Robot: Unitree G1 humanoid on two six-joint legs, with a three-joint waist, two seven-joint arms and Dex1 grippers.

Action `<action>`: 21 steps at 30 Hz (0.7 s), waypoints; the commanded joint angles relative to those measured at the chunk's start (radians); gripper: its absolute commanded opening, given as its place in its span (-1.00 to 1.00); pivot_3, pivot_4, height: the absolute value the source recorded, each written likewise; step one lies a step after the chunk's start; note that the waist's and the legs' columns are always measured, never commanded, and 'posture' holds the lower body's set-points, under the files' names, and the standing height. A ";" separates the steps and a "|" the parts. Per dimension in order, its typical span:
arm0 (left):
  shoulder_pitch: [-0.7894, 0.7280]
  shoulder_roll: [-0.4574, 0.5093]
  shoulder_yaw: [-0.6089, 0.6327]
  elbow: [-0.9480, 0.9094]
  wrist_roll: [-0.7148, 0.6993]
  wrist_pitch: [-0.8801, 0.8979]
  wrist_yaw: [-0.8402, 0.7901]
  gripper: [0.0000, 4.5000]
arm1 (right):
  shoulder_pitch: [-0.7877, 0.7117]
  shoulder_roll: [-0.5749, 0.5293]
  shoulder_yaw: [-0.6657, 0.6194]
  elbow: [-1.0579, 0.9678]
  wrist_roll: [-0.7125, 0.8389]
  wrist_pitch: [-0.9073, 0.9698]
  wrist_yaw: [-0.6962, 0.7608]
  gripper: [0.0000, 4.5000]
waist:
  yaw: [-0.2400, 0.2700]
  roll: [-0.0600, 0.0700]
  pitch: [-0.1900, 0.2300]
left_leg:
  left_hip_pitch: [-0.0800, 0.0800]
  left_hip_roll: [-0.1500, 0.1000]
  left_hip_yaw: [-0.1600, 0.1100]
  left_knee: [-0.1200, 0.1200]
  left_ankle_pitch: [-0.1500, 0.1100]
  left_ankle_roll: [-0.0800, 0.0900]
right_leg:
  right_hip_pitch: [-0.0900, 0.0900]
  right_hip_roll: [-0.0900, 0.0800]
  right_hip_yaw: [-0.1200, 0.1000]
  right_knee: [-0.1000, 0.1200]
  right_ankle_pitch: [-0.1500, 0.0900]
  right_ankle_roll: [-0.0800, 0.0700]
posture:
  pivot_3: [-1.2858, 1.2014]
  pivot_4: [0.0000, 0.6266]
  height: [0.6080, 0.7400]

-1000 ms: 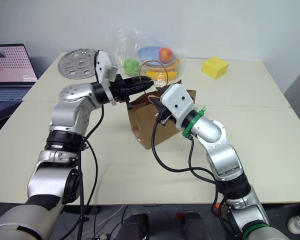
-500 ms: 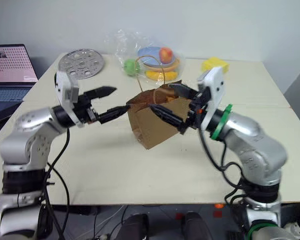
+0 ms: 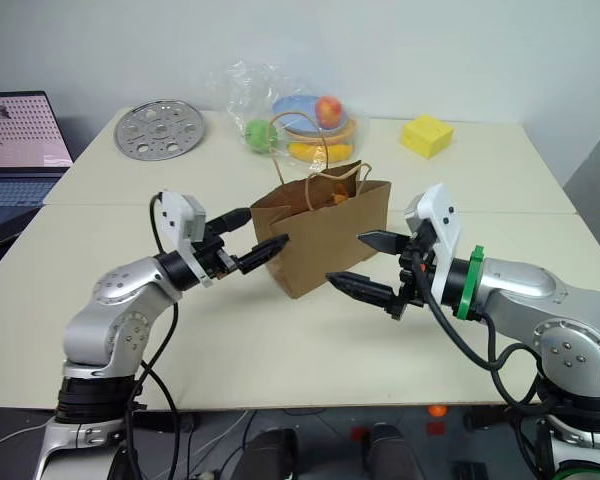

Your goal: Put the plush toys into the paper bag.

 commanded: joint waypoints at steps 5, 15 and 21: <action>-0.058 -0.042 -0.040 0.094 0.051 -0.115 -0.001 0.98 | -0.043 -0.010 0.063 -0.039 -0.047 -0.086 0.024 1.00 | 0.002 0.000 0.000 | 0.000 0.000 -0.001 0.000 0.000 0.000 | 0.000 0.001 0.000 0.000 0.000 0.000 | 0.03 -0.52 1.00; -0.091 -0.068 -0.054 0.171 0.085 -0.175 0.008 0.16 | -0.055 -0.011 0.072 -0.037 -0.061 -0.108 -0.010 1.00 | 0.003 0.000 0.000 | -0.001 0.000 -0.001 0.000 0.000 0.000 | 0.000 0.000 -0.001 -0.001 0.000 0.000 | 0.03 -0.52 1.00; -0.101 -0.073 -0.054 0.192 0.089 -0.173 0.000 -0.69 | -0.049 -0.010 0.070 -0.032 -0.078 -0.119 -0.012 1.00 | 0.003 0.000 0.000 | -0.001 0.000 -0.001 0.000 0.000 0.000 | 0.000 0.000 0.000 -0.001 0.000 0.000 | 0.03 -0.52 1.00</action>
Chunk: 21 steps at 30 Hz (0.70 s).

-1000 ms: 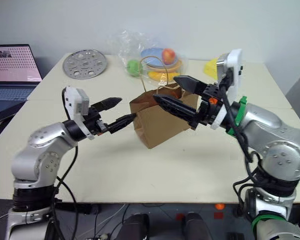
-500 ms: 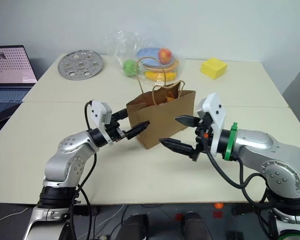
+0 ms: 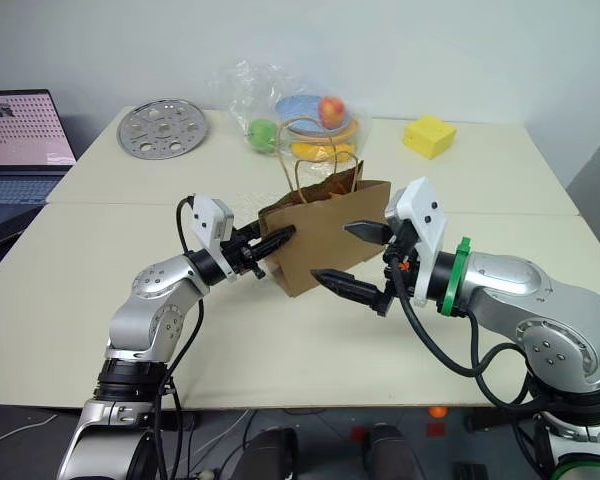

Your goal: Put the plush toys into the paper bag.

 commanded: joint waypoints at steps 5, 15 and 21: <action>-0.039 -0.011 -0.014 0.019 -0.002 -0.012 -0.025 -0.99 | -0.001 -0.003 -0.022 -0.025 -0.001 -0.027 -0.013 1.00 | 0.000 0.000 0.000 | 0.000 0.000 0.000 0.000 0.000 0.000 | 0.000 0.000 0.000 0.000 0.000 0.000 | 0.03 -0.52 1.00; -0.215 0.064 -0.010 0.108 -0.136 0.105 -0.316 -0.99 | 0.031 -0.181 -0.211 -0.067 0.198 0.029 0.000 1.00 | 0.006 0.000 0.000 | -0.002 -0.001 0.000 0.000 0.000 0.000 | 0.000 0.000 -0.001 -0.003 0.000 0.000 | 0.03 -0.52 1.00; -0.322 0.089 -0.085 0.277 -0.115 0.097 -0.561 -0.99 | 0.004 -0.307 -0.257 -0.036 0.407 0.041 -0.026 1.00 | -0.001 0.000 0.000 | -0.001 0.000 0.000 -0.002 0.000 0.000 | 0.000 0.000 -0.001 -0.004 0.000 -0.001 | 0.03 -0.52 1.00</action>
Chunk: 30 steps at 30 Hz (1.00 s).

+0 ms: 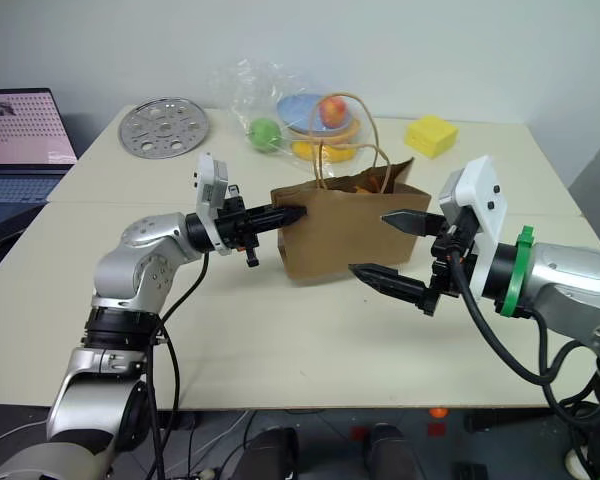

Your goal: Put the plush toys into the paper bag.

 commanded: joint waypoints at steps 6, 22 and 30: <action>-0.097 -0.064 -0.098 0.297 0.108 -0.198 -0.203 -0.99 | 0.028 -0.046 -0.003 -0.024 0.094 -0.039 -0.064 1.00 | 0.000 0.000 0.000 | -0.001 0.000 -0.001 0.000 0.000 0.000 | 0.000 0.000 0.000 0.000 0.000 0.000 | 0.03 -0.52 1.00; -0.103 0.058 0.004 0.249 0.102 -0.140 -0.238 0.81 | 0.212 -0.109 -0.126 -0.047 0.123 -0.094 -0.139 1.00 | -0.002 0.000 0.000 | -0.003 0.000 -0.006 0.000 0.000 0.001 | -0.001 0.000 -0.001 -0.001 0.000 0.000 | 0.03 -0.52 1.00; 0.116 0.252 0.118 -0.157 0.082 0.106 0.001 0.98 | 0.628 -0.092 -0.459 -0.033 -0.077 -0.123 -0.021 1.00 | 0.003 0.000 0.000 | -0.001 0.001 -0.011 -0.001 -0.001 0.001 | 0.002 0.000 -0.003 0.002 -0.003 0.005 | 0.03 -0.52 1.00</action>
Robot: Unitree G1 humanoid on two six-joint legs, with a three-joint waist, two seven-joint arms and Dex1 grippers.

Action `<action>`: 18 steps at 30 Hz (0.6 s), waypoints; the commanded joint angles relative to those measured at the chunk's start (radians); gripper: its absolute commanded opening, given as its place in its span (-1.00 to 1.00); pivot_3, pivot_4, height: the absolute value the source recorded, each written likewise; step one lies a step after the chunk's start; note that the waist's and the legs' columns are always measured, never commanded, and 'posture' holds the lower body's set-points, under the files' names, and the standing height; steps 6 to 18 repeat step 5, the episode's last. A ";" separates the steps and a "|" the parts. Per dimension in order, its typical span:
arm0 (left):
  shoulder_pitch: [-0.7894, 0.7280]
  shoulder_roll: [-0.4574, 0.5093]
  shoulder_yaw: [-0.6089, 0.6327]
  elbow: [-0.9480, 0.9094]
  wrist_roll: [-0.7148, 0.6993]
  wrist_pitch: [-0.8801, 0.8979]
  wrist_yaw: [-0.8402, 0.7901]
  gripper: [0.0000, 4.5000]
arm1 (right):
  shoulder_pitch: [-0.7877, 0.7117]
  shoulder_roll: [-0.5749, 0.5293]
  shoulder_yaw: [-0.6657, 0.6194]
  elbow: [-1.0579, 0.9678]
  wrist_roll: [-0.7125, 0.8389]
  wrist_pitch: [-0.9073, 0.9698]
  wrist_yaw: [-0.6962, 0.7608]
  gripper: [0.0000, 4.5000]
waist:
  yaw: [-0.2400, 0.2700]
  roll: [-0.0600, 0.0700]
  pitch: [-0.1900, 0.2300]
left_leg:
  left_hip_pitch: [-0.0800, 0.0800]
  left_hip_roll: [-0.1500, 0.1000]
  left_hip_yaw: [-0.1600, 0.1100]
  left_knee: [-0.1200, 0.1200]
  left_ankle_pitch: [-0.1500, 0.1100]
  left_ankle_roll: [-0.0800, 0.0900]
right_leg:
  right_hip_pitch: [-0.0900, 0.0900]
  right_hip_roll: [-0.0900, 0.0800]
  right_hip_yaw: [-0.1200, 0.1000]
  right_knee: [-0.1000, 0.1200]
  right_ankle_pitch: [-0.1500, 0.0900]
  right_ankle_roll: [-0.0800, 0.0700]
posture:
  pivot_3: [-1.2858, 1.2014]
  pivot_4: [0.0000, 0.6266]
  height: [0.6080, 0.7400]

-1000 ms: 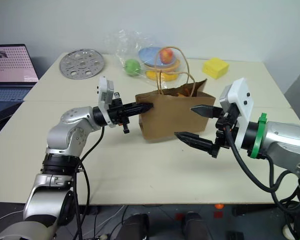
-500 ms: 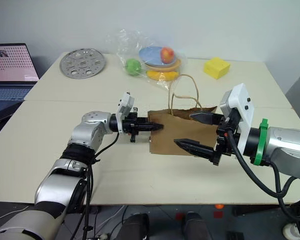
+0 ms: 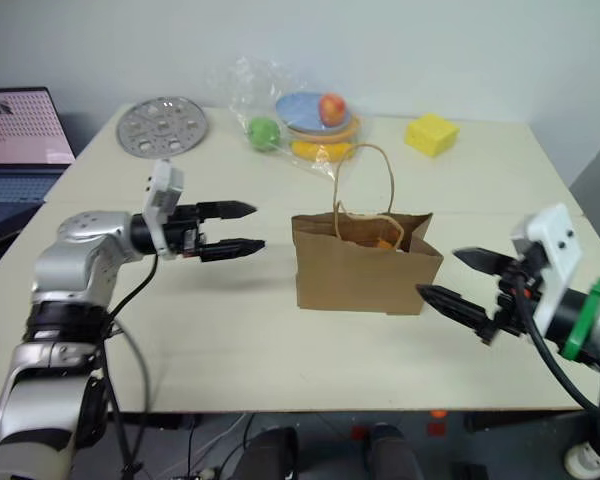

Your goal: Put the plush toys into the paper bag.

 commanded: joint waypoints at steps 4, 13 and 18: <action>0.141 0.016 0.025 -0.247 0.023 0.044 0.189 0.98 | -0.007 0.128 0.123 0.197 -0.385 -0.278 0.060 1.00 | -0.002 -0.001 -0.001 | 0.003 0.000 0.001 0.004 0.000 0.000 | 0.002 -0.001 0.001 0.000 -0.001 -0.002 | 0.03 -0.52 1.00; 0.151 0.018 0.027 -0.249 0.025 0.036 0.199 0.98 | -0.027 0.143 0.160 0.222 -0.418 -0.302 0.071 1.00 | -0.002 -0.001 -0.001 | 0.003 0.000 0.002 0.004 0.001 0.000 | 0.002 -0.002 0.003 -0.002 0.000 -0.005 | 0.03 -0.52 1.00; 0.151 0.018 0.027 -0.249 0.025 0.036 0.199 0.98 | -0.027 0.143 0.160 0.222 -0.418 -0.302 0.071 1.00 | -0.002 -0.001 -0.001 | 0.003 0.000 0.002 0.004 0.001 0.000 | 0.002 -0.002 0.003 -0.002 0.000 -0.005 | 0.03 -0.52 1.00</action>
